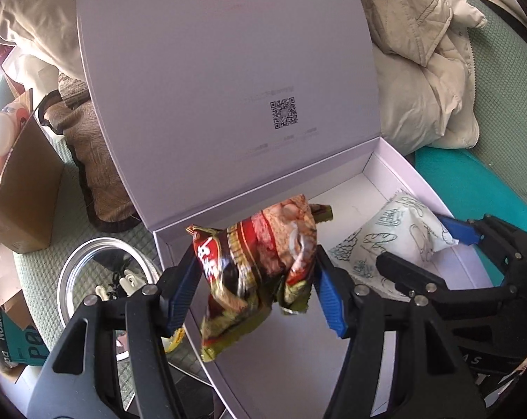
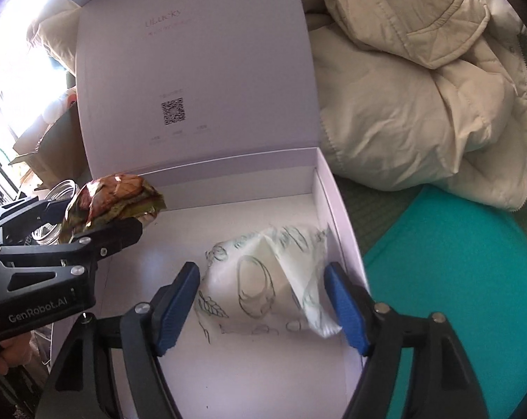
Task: Organize objects
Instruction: 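Open the right tool to drop the bread bag while the left tool releases the chip bag in the box, then withdraw both tools from the box back toward the remaining snacks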
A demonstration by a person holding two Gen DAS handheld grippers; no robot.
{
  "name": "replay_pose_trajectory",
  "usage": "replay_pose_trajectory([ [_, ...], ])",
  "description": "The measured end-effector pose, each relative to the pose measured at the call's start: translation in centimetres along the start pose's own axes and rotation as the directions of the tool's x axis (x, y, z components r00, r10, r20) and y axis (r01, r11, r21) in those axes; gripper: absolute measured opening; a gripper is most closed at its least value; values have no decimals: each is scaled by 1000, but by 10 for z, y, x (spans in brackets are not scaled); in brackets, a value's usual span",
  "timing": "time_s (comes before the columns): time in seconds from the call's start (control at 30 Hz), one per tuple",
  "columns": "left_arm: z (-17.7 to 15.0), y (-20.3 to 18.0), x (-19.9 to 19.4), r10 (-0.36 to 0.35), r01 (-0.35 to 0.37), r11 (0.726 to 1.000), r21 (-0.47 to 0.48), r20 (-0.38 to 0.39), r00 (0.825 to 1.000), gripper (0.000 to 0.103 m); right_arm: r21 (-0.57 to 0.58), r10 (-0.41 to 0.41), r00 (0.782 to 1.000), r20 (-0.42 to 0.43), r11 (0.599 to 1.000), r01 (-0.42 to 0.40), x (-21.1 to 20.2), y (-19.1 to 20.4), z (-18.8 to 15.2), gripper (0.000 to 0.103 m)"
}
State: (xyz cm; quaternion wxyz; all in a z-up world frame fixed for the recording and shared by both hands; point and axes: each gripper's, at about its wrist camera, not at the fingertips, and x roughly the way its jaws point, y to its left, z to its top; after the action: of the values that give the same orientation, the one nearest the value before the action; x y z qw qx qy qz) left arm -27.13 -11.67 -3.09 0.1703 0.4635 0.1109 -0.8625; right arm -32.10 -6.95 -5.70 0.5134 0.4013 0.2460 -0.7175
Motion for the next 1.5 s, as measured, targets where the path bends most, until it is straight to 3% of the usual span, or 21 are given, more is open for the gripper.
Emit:
replay_pose_trajectory([
  [0.27, -2, -2, -28, 72, -77, 996, 46, 97, 993, 65, -34, -24, 1000, 19, 999, 25, -7, 6, 0, 81],
  [0.7, -11, 33, -69, 9, -3, 999, -42, 143, 990, 66, -57, 20, 993, 116, 998, -14, -50, 25, 4, 84],
  [0.8, -16, 42, -84, 2, 9, 998, -65, 162, 987, 66, -77, 17, 985, 171, 997, -4, -74, 38, 1, 84],
  [0.93, -25, 52, -104, 7, 9, 996, -88, 178, 984, 66, -70, 96, 966, 242, 994, -81, -93, 38, 5, 84],
  [1.0, -31, 57, -113, 10, 11, 994, -105, 194, 981, 66, -71, 121, 966, 230, 992, -107, -100, 48, -4, 84],
  [1.2, -49, 57, -131, 12, 10, 994, -106, 211, 977, 66, -93, 102, 975, 196, 992, -85, -113, 58, -24, 84],
  [1.37, -62, 46, -144, 0, 19, 996, -85, 224, 975, 66, -86, 97, 977, 192, 993, -82, -124, 53, -51, 84],
  [1.5, -76, 35, -157, -6, 32, 994, -101, 249, 968, 66, -68, 139, 977, 159, 989, -130, -137, 43, -79, 84],
])
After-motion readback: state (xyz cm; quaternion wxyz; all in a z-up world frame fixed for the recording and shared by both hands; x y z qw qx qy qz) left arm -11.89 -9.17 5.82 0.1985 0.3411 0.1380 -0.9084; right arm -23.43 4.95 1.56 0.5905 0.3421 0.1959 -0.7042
